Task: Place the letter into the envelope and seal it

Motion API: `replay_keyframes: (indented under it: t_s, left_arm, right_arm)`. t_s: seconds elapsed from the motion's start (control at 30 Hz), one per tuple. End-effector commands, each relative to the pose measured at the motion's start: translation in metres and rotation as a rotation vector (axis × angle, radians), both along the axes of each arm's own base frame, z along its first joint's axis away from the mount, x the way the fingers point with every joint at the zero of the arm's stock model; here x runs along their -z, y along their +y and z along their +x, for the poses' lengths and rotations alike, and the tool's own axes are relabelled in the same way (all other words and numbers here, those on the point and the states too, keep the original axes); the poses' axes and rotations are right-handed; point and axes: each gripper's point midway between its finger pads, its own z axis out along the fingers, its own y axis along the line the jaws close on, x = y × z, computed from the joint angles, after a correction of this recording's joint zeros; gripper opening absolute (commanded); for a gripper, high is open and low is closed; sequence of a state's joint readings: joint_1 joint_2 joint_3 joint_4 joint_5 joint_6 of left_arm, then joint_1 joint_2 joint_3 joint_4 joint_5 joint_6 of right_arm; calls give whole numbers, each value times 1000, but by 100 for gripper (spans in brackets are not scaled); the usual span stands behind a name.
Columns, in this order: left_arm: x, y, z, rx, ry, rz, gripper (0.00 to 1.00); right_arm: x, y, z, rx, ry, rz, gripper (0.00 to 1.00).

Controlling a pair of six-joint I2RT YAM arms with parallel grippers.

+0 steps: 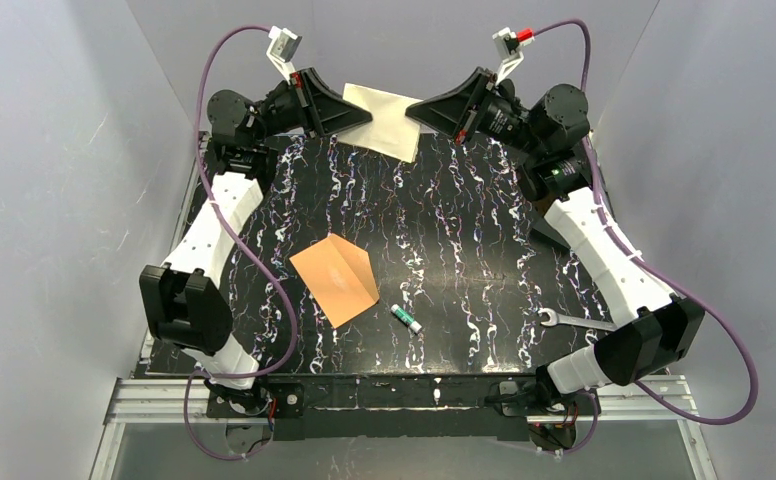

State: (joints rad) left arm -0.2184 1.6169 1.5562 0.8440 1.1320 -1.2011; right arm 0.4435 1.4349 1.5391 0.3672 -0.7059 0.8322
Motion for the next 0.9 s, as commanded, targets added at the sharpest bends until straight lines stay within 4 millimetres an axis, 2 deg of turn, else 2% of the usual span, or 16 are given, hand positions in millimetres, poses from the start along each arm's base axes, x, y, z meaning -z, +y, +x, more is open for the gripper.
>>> replay_keyframes:
  t_s: [0.0, 0.13, 0.2, 0.27, 0.37, 0.47, 0.57, 0.67, 0.73, 0.87]
  left_arm:
    - [-19, 8, -23, -18, -80, -6, 23]
    - [-15, 22, -20, -71, -67, -2, 64]
    - [-14, 36, -17, -132, -85, 14, 75]
    - [-9, 56, -6, -244, -81, 52, 82]
    - [-1, 68, -5, -326, -140, 128, 88]
    - [12, 67, -4, -313, -118, 171, 89]
    - [27, 57, -11, -238, -99, 189, 91]
    - [53, 40, -21, -127, -46, 217, 91]
    - [68, 29, -33, -38, -16, 234, 91]
    - [88, 19, -69, 193, 39, 253, 88]
  right_arm:
    - [-35, -11, -8, 48, -97, 82, 1]
    - [-36, -16, 2, 129, -109, 55, 1]
    - [-28, -15, 8, 147, -98, 0, 1]
    - [-8, -14, 8, 147, -99, -108, 1]
    - [38, -13, -1, 78, -75, -284, 1]
    - [67, -6, -14, -57, -23, -372, 1]
    - [98, 8, -30, -187, 17, -454, 1]
    - [131, 20, -48, -297, 62, -534, 1]
    - [144, 26, -61, -356, 78, -580, 1]
    - [148, 30, -70, -405, 63, -610, 1]
